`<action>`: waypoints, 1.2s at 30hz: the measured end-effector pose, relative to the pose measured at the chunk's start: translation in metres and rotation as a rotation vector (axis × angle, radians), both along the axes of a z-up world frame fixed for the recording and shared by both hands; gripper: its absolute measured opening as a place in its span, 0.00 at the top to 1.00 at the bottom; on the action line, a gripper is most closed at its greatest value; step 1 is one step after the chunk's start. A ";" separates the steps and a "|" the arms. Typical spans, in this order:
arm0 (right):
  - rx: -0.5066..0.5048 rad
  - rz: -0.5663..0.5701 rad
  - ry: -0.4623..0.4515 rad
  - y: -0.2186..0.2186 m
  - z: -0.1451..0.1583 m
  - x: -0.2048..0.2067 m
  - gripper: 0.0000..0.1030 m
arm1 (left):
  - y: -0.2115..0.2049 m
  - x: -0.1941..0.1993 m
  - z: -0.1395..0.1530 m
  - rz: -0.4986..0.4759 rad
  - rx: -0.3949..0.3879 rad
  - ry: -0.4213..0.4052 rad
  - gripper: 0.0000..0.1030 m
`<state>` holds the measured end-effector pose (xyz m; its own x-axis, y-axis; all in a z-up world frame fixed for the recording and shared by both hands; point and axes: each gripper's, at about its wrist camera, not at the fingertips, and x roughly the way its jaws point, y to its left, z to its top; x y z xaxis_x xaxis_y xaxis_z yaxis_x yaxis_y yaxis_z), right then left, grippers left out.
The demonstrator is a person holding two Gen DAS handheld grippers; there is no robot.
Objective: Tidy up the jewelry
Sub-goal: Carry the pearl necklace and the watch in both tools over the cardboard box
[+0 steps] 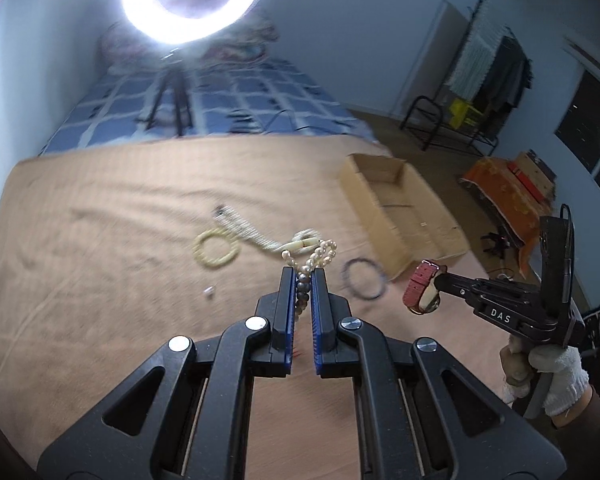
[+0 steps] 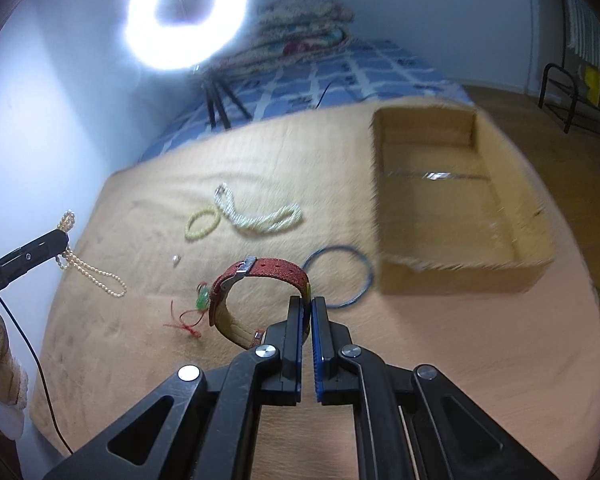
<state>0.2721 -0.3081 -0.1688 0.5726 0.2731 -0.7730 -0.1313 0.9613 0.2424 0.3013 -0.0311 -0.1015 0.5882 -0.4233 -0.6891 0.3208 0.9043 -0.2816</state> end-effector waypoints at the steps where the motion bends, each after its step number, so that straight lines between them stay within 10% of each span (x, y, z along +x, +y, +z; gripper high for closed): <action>1: -0.003 -0.007 -0.008 -0.007 0.005 0.000 0.99 | -0.007 0.002 0.003 -0.012 -0.002 -0.006 0.95; 18: -0.085 -0.132 -0.041 -0.116 0.023 0.053 0.99 | -0.164 0.068 0.009 -0.175 -0.071 0.009 0.95; 36: -0.109 -0.160 0.029 -0.139 -0.022 0.129 0.99 | -0.232 0.104 -0.064 -0.189 -0.017 0.124 0.95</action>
